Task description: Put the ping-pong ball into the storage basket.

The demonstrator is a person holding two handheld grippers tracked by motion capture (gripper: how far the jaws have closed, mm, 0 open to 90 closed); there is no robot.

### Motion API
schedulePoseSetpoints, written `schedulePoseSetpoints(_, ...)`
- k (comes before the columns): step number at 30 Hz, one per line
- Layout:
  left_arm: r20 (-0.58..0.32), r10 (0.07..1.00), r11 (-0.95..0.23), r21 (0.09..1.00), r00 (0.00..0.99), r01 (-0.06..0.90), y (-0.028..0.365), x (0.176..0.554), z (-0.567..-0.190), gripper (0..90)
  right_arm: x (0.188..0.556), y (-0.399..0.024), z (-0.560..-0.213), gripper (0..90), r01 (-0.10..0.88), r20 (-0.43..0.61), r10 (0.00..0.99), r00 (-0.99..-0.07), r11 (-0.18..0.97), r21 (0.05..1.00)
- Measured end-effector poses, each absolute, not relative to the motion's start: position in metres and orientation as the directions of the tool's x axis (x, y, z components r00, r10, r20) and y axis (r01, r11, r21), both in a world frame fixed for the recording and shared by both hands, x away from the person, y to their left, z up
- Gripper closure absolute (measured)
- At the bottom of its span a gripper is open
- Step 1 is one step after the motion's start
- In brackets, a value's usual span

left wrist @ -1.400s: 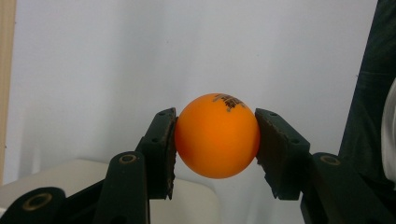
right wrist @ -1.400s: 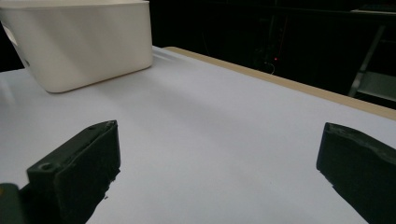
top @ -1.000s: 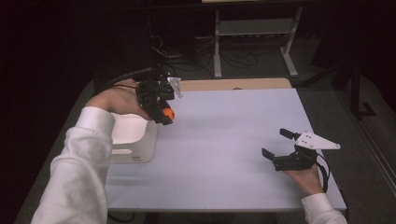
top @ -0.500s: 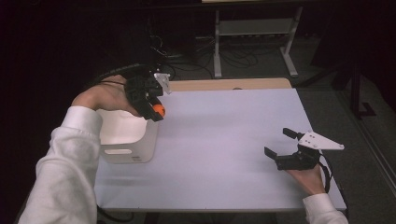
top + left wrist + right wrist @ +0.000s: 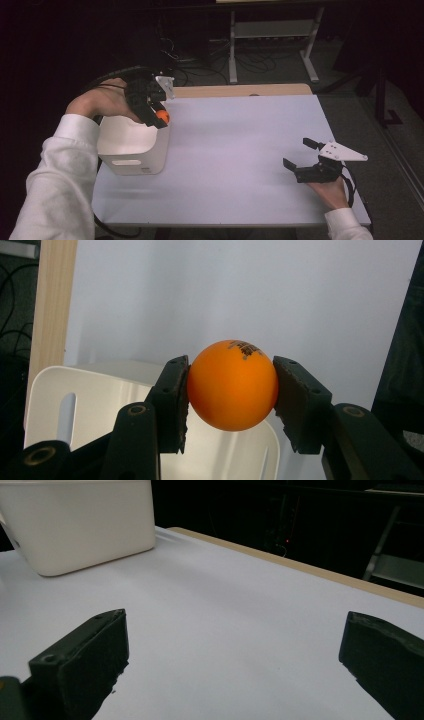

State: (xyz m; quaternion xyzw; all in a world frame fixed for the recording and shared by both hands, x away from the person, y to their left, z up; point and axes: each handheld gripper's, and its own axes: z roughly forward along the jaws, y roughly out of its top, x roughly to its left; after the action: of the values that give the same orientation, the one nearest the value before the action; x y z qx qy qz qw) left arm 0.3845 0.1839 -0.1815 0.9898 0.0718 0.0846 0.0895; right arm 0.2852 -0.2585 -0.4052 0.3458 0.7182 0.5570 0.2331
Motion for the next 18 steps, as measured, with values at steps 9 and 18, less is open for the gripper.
schedulePoseSetpoints(9, 0.152, 0.138, -0.974, 0.200, 0.979, 0.106, 0.1899, 0.3821, -0.1804, 50.9, 0.2852, -0.2562, -0.4060, 0.0, 0.240, 0.050, 0.754, -0.656, 0.145, 0.960)
schedulePoseSetpoints(18, 0.153, 0.125, -0.976, 0.196, 0.980, 0.094, 0.1948, 0.3806, -0.1796, 50.9, 0.2848, -0.2557, -0.4065, 0.0, 0.246, 0.050, 0.754, -0.655, 0.150, 0.958)
